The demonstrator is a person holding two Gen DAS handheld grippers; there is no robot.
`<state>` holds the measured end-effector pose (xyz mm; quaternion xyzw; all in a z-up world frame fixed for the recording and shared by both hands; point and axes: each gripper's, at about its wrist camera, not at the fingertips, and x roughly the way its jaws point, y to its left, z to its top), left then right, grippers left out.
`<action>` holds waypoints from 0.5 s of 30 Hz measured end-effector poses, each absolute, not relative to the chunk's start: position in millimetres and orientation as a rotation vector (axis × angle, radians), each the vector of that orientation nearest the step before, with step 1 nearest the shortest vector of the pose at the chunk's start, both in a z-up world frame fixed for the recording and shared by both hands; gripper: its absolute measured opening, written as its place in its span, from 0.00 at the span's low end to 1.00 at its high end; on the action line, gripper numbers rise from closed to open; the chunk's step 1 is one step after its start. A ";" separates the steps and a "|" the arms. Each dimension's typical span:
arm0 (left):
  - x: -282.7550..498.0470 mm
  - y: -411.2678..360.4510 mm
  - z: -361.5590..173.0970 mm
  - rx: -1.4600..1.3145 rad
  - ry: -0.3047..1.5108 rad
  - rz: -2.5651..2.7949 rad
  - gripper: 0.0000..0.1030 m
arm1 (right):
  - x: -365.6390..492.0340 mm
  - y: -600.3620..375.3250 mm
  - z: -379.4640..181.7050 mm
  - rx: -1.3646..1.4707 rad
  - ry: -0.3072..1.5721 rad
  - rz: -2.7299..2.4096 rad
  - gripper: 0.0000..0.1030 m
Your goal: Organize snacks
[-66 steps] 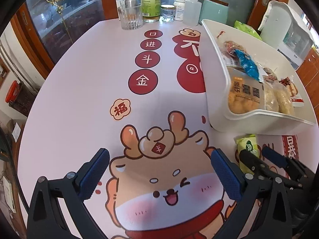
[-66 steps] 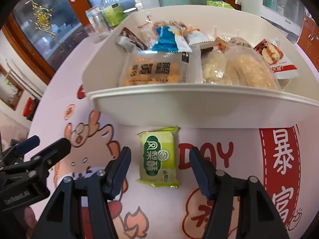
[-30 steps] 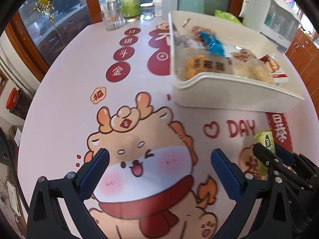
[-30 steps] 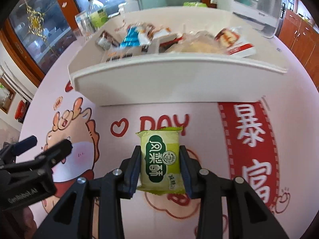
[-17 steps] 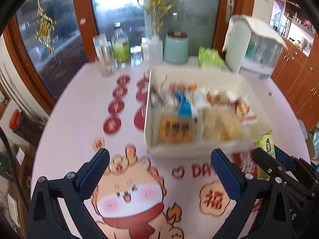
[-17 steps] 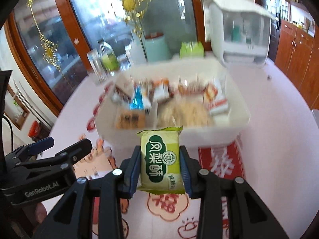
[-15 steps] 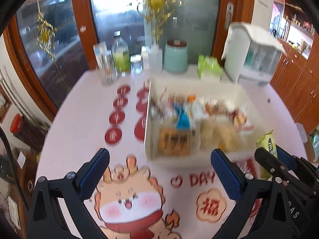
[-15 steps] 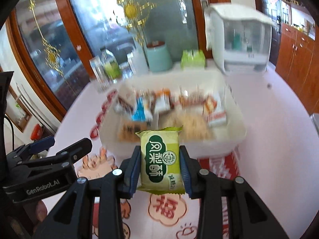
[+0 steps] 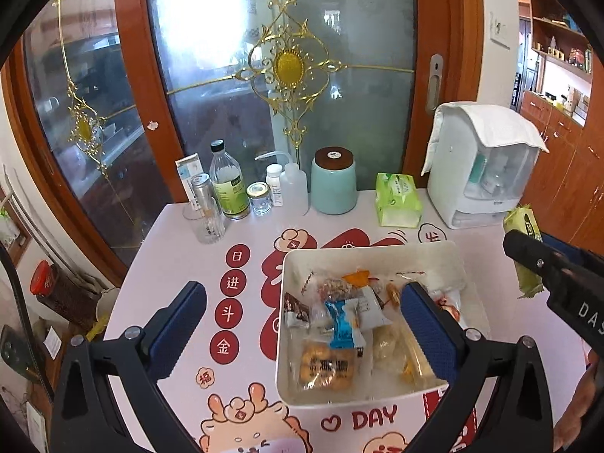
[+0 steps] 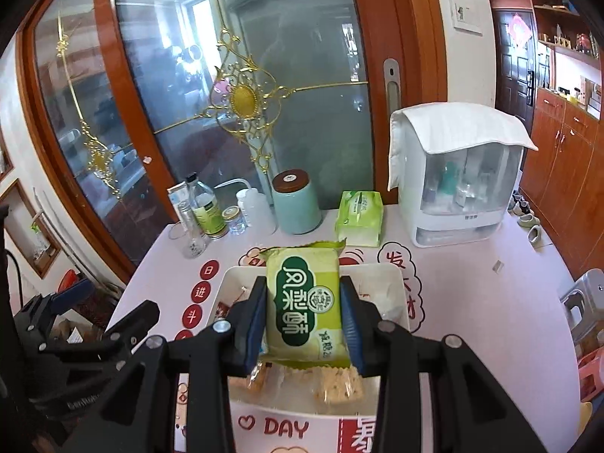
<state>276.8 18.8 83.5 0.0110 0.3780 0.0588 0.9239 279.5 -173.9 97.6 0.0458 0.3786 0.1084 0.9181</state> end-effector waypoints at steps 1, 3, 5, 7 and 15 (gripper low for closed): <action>282.2 19.9 80.4 0.019 0.781 0.123 0.99 | 285.3 -173.0 92.5 0.090 0.790 0.218 0.36; 293.9 23.1 69.6 0.009 0.797 0.127 0.99 | 295.2 -171.0 81.3 0.081 0.815 0.206 0.36; 304.6 26.0 58.4 0.001 0.814 0.124 0.99 | 303.4 -168.9 67.6 0.077 0.845 0.194 0.36; 309.9 27.8 48.4 0.001 0.825 0.124 0.99 | 311.7 -167.5 52.3 0.075 0.874 0.184 0.36; 325.1 39.5 4.1 -0.025 0.920 0.118 0.99 | 323.1 -166.0 7.5 0.099 0.974 0.177 0.47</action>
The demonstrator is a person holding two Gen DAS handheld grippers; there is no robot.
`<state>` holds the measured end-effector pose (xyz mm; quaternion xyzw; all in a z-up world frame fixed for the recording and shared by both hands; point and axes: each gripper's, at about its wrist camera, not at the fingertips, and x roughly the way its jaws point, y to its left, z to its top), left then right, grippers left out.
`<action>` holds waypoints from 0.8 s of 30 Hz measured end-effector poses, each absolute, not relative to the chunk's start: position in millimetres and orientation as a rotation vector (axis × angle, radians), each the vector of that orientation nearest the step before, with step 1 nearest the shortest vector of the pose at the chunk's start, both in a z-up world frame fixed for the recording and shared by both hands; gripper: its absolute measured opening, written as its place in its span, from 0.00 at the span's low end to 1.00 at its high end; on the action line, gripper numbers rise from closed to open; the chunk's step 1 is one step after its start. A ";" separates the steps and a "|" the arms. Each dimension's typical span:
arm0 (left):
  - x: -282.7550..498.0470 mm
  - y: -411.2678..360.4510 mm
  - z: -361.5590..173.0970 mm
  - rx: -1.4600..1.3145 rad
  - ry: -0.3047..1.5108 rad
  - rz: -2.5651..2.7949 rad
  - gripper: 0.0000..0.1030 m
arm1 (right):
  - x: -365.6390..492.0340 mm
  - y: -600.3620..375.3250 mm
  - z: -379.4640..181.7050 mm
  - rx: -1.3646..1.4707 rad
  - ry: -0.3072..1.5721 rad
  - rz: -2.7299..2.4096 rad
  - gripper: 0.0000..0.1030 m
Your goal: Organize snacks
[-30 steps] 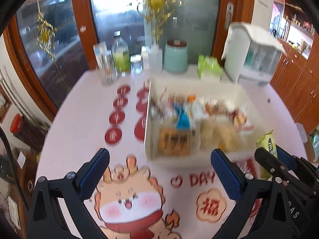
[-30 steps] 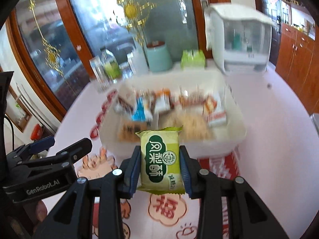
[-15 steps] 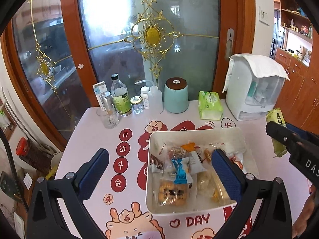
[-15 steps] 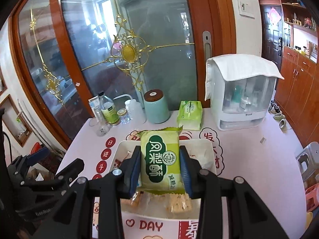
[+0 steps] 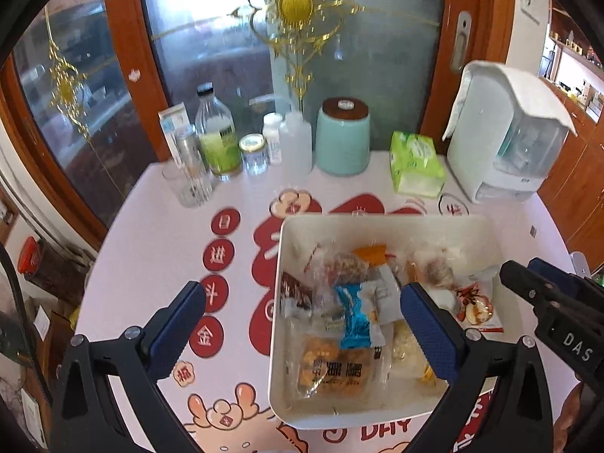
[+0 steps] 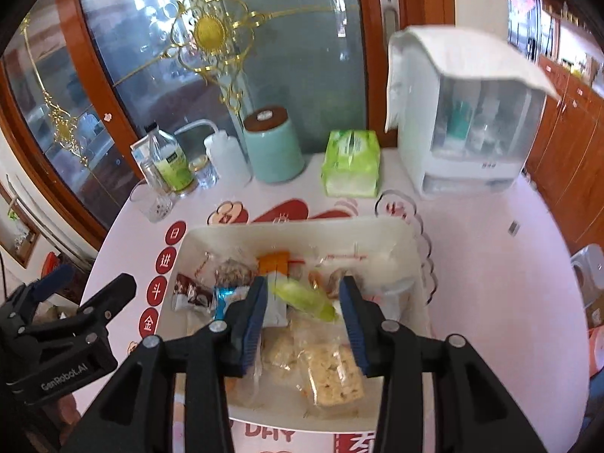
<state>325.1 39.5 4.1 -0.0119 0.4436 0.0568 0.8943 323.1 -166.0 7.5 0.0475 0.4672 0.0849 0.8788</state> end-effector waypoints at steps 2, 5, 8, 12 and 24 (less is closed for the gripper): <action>324.4 41.8 -1.5 -0.024 0.933 0.125 0.99 | 322.4 -166.9 3.0 0.107 0.980 0.169 0.49; 321.4 44.8 -4.4 -0.027 0.940 0.128 0.99 | 321.6 -165.9 -0.2 0.110 0.989 0.166 0.50; 316.9 46.7 -3.5 -0.032 0.940 0.124 0.99 | 318.5 -163.2 -0.9 0.097 0.989 0.163 0.50; 310.3 45.8 0.9 -0.035 0.940 0.110 0.99 | 312.6 -161.7 0.1 0.099 0.989 0.168 0.50; 251.0 25.0 -1.7 -0.046 0.953 0.081 0.99 | 259.0 -173.8 -6.8 0.113 1.005 0.190 0.50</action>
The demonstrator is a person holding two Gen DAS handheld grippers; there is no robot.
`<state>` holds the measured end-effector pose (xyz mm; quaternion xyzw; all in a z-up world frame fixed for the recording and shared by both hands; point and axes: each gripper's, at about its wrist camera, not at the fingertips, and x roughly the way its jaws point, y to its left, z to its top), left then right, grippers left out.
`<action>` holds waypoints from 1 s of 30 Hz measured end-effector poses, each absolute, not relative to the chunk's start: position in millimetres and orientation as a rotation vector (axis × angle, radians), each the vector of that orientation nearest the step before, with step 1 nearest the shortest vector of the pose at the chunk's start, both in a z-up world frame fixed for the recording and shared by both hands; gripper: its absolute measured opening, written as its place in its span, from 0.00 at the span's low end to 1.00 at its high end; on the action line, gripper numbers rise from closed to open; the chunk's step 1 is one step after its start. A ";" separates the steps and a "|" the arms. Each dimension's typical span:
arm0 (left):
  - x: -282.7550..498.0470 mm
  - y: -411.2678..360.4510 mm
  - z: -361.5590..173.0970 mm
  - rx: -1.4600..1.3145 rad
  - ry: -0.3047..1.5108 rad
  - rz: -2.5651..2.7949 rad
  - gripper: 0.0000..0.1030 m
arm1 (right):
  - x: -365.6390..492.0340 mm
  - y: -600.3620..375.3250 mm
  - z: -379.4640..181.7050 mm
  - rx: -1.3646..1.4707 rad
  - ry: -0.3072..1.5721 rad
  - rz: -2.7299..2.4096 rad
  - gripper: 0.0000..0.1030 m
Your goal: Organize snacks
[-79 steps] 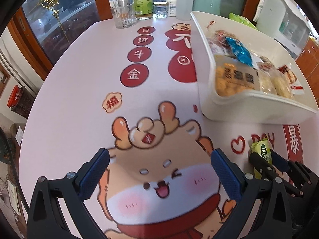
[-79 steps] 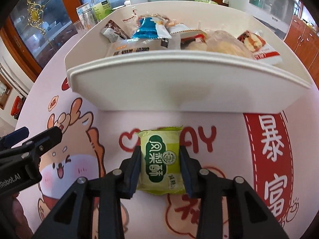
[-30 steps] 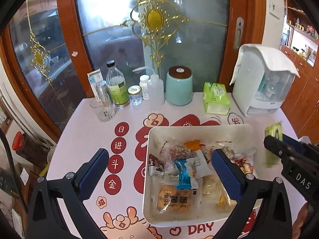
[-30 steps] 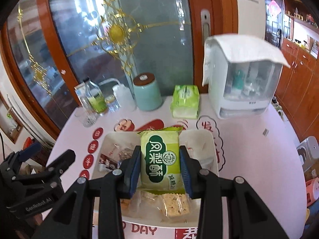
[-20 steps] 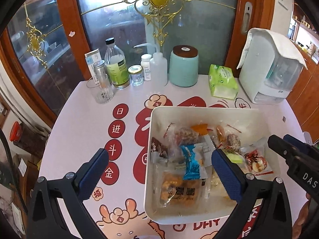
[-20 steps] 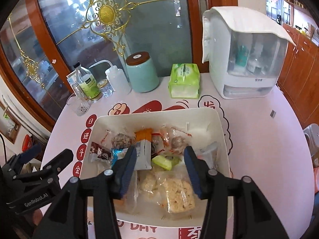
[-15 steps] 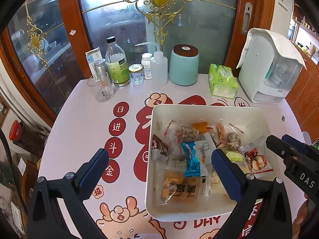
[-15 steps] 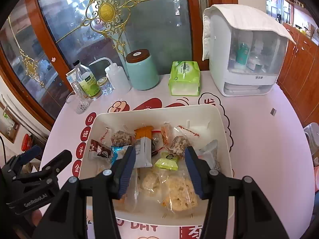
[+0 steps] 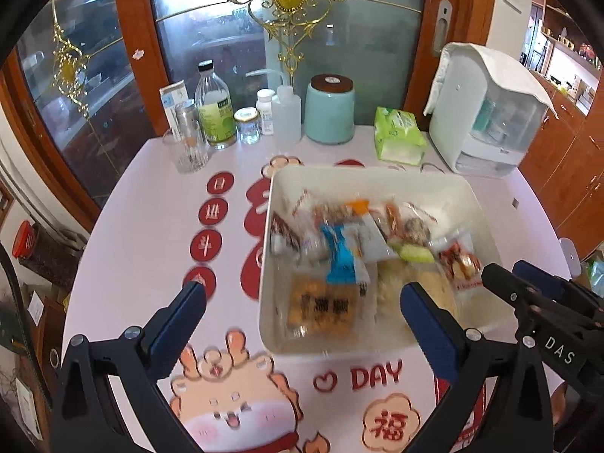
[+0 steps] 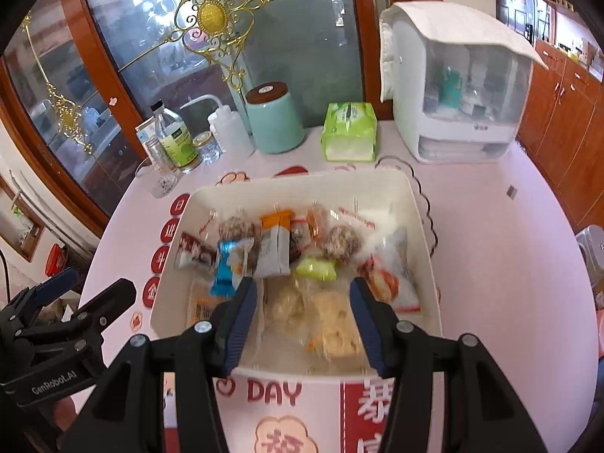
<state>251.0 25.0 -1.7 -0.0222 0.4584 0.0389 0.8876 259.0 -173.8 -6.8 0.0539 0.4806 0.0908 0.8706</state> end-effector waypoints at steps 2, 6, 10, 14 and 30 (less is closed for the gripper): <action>235.4 21.3 -5.5 -0.053 0.962 0.086 0.99 | 242.8 -177.4 -10.5 0.109 1.010 0.190 0.50; 199.1 15.6 -9.6 -0.083 0.970 0.101 0.99 | 209.5 -184.6 -14.6 0.116 1.025 0.207 0.50; 162.9 11.1 -8.3 -0.095 0.977 0.119 0.99 | 172.4 -190.7 -10.3 0.121 1.026 0.229 0.50; 128.0 7.5 -2.2 -0.090 0.979 0.122 0.99 | 135.7 -196.0 0.9 0.135 1.028 0.256 0.50; 45.9 -23.8 14.0 -0.037 0.947 0.137 0.99 | 55.5 -206.8 26.0 0.105 0.994 0.279 0.51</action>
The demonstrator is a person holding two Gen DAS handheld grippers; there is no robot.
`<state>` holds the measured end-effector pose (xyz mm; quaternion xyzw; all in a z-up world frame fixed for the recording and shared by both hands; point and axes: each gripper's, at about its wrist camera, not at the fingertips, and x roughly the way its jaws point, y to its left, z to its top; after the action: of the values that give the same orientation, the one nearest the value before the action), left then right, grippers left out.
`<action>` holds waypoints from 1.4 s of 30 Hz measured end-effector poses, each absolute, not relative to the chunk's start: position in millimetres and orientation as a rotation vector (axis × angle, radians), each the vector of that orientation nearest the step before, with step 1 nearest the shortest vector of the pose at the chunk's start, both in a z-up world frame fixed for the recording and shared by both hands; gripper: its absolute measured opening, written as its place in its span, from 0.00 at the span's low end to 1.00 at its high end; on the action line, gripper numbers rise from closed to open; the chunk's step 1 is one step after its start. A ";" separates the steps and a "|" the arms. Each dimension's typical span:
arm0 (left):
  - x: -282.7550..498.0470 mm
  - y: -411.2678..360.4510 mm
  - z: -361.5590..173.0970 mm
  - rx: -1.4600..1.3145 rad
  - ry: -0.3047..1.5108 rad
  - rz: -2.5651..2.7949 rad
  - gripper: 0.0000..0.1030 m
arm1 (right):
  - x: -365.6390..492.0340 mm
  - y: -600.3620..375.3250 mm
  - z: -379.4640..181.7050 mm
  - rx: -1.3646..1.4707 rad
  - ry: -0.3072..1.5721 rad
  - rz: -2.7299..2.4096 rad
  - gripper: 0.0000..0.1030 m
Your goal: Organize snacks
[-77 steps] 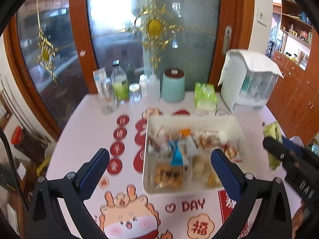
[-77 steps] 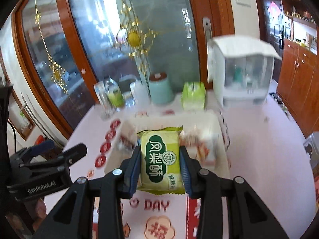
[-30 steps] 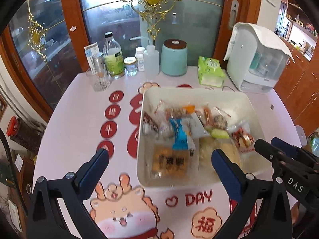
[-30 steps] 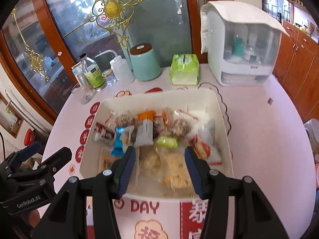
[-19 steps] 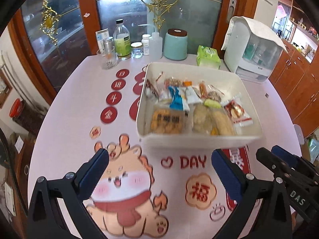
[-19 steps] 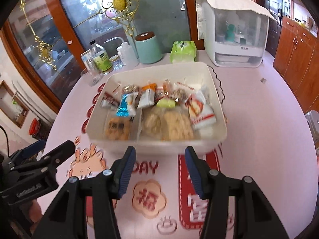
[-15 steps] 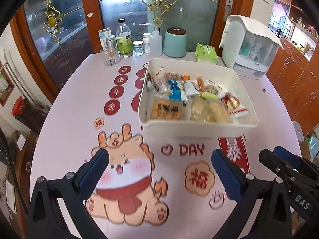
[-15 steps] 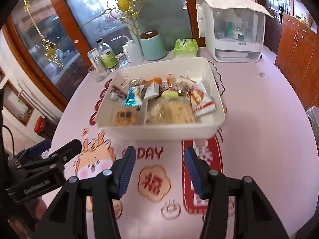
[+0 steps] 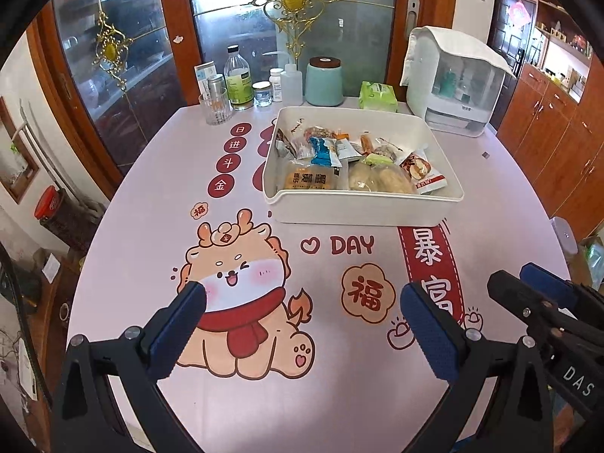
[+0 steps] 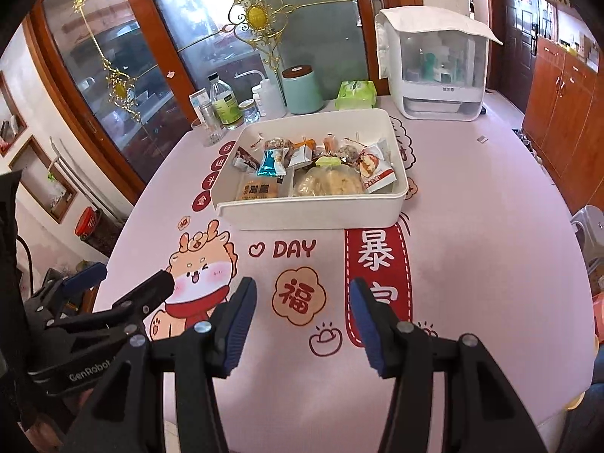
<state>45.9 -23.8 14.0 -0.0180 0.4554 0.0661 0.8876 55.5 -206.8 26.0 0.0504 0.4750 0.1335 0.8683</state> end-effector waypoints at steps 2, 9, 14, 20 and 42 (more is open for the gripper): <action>44.3 -27.0 15.1 -0.035 0.942 0.137 0.99 | 54.6 -208.9 25.1 0.109 0.996 0.273 0.51; 45.5 -33.5 10.1 -0.035 0.966 0.137 0.99 | 51.9 -215.6 18.2 0.127 1.019 0.262 0.51; 44.3 -37.2 10.4 -0.032 0.964 0.138 0.99 | 50.6 -218.8 17.3 0.128 1.025 0.260 0.51; 44.8 -39.1 11.3 -0.026 0.962 0.139 0.99 | 49.8 -220.1 18.7 0.129 1.018 0.257 0.51; 42.5 -34.4 11.5 -0.029 0.961 0.145 0.99 | 49.5 -214.9 20.4 0.116 1.001 0.272 0.51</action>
<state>42.5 -34.4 11.5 -0.0139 0.4617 0.0699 0.8842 49.5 -214.9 20.4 0.0552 0.4779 0.1298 0.8670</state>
